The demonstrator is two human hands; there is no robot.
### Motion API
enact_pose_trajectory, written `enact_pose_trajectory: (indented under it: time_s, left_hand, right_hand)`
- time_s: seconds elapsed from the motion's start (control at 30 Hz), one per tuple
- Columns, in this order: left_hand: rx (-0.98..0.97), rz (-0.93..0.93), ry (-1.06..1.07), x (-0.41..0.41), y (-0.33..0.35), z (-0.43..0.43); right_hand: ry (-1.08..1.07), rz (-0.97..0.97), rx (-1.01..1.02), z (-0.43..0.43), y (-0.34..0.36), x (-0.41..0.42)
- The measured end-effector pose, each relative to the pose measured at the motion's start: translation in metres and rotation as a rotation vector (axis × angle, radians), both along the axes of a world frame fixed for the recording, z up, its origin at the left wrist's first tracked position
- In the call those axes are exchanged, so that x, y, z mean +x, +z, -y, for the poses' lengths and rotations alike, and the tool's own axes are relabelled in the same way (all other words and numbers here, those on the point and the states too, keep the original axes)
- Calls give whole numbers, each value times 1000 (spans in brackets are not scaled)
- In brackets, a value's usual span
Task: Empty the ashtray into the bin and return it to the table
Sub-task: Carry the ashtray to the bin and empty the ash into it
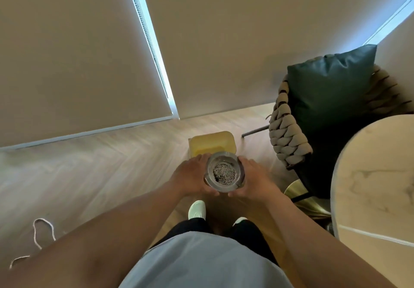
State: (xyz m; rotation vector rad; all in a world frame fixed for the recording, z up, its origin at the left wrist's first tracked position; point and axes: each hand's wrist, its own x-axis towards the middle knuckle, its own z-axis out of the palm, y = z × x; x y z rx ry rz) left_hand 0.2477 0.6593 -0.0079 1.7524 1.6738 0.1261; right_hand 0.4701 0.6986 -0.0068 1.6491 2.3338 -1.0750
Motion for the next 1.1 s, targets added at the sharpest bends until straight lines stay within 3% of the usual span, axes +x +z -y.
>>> enact_pose_trajectory:
  time_s: [0.4, 0.6, 0.73, 1.1]
  left_hand:
    - [-26, 1, 149, 11, -48, -35]
    - [-15, 63, 184, 10, -96, -64]
    - [-28, 89, 153, 3, -140, -80]
    - [-4, 172, 89, -26, -272, -119]
  right_hand:
    - [78, -174, -229, -70, -41, 3]
    - [-152, -179, -303, -118, -87, -2]
    - [-315, -281, -378, -142, -130, -2]
    - [-334, -381, -640, -191, -248, -8]
